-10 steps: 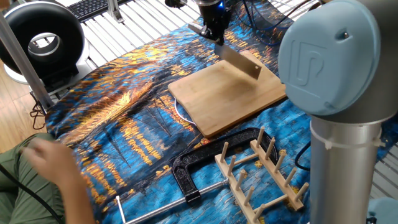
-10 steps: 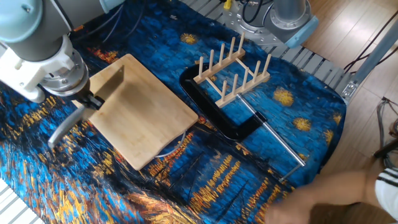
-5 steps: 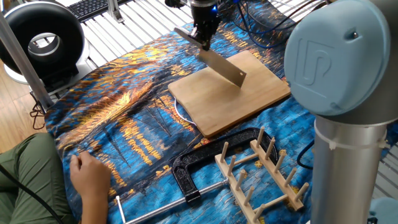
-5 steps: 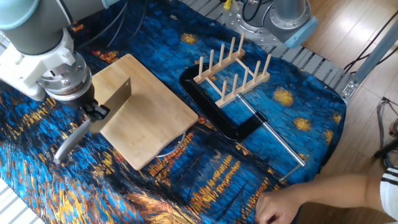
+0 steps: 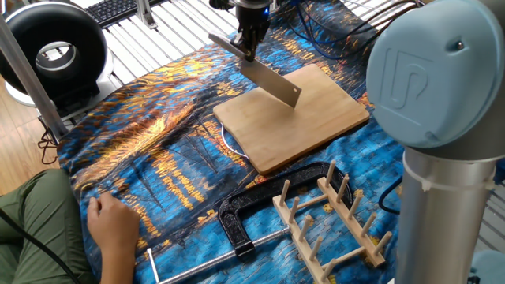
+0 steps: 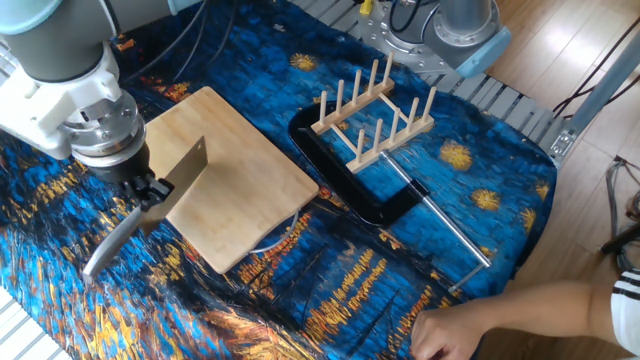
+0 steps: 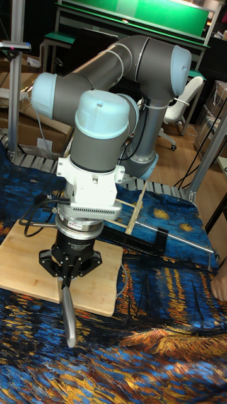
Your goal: Put the knife on the knife rack
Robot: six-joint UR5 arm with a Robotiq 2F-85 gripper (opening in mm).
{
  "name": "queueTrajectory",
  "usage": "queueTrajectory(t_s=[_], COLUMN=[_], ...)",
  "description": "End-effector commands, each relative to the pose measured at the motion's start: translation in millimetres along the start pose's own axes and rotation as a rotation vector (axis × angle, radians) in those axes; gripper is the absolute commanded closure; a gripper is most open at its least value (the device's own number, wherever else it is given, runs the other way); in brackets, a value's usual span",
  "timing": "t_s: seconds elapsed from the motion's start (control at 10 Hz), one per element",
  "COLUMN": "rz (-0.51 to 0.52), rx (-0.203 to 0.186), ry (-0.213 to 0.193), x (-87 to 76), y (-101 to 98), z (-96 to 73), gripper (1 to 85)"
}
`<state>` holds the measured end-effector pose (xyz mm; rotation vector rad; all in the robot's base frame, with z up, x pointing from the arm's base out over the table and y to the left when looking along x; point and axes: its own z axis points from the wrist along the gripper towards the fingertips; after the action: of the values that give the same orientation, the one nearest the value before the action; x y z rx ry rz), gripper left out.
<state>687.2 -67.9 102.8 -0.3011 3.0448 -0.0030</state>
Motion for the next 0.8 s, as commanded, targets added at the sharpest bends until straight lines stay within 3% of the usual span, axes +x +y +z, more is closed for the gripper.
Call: queueTrajectory(t_s=[0.0,0.5,0.6,0.7], rz=[0.014,0.020,0.026,0.030], rx=[0.001,-0.002,0.004,0.038], ry=[-0.033,-0.057,-0.048,-0.017], x=[-8.3,-14.6,-12.3,-4.0], y=[-1.4,-0.6,-2.1,-11.0], z=[-1.5,-1.7,-1.6,-1.5], gripper=[84.7,84.7,84.7,84.7])
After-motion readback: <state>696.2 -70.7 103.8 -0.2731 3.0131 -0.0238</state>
